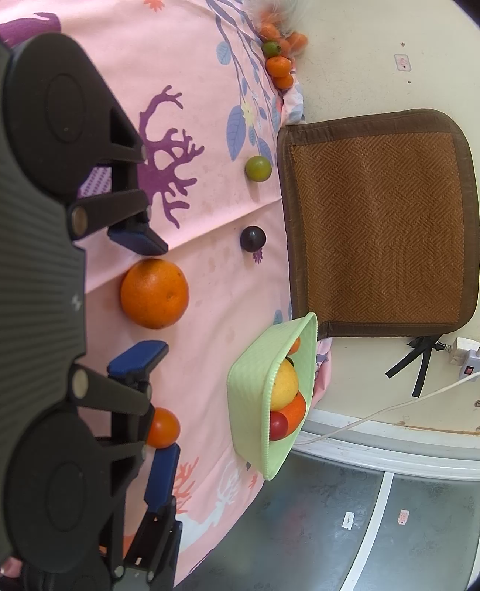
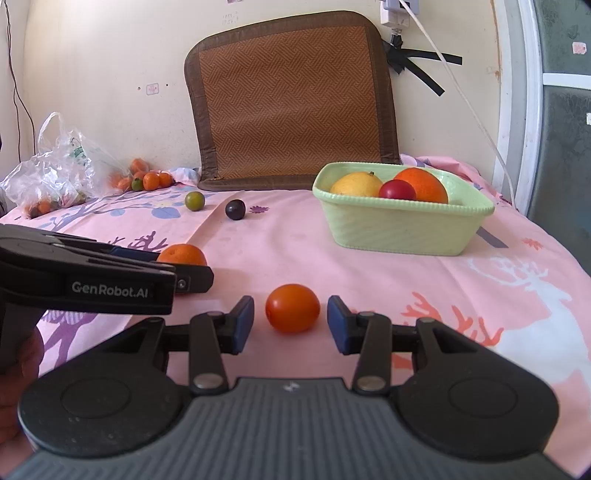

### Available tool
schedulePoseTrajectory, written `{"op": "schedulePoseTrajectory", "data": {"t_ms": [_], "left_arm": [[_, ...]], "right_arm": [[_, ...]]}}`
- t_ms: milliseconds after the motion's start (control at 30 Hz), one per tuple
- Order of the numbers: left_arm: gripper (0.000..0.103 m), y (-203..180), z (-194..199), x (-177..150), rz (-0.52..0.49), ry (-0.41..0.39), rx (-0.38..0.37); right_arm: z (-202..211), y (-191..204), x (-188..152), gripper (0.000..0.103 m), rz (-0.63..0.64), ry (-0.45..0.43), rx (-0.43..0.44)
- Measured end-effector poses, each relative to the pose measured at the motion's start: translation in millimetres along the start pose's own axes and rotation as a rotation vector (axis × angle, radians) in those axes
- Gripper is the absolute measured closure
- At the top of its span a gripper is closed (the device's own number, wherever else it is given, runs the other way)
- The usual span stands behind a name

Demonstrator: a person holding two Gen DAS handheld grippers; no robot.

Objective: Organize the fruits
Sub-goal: 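Hold the tangerine in the left tool while the right tool holds the orange tomato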

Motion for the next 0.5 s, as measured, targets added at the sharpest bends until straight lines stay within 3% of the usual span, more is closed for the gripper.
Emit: {"op": "schedulePoseTrajectory", "data": {"t_ms": [500], "left_arm": [[0.05,-0.2,-0.6,-0.1,0.0,0.004,-0.001]], "right_arm": [[-1.4,0.0,-0.7,0.056,-0.006,0.005,0.008]]}}
Point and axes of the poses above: each gripper's, at about its wrist camera, not at the fingertips, and z roughly against the way its jaws point, y to its left, x to its top, the point moved 10 cm from there along -z, roughly the way its jaws point, and after that the axes turned 4 degrees about x, right-handed, at the moved point
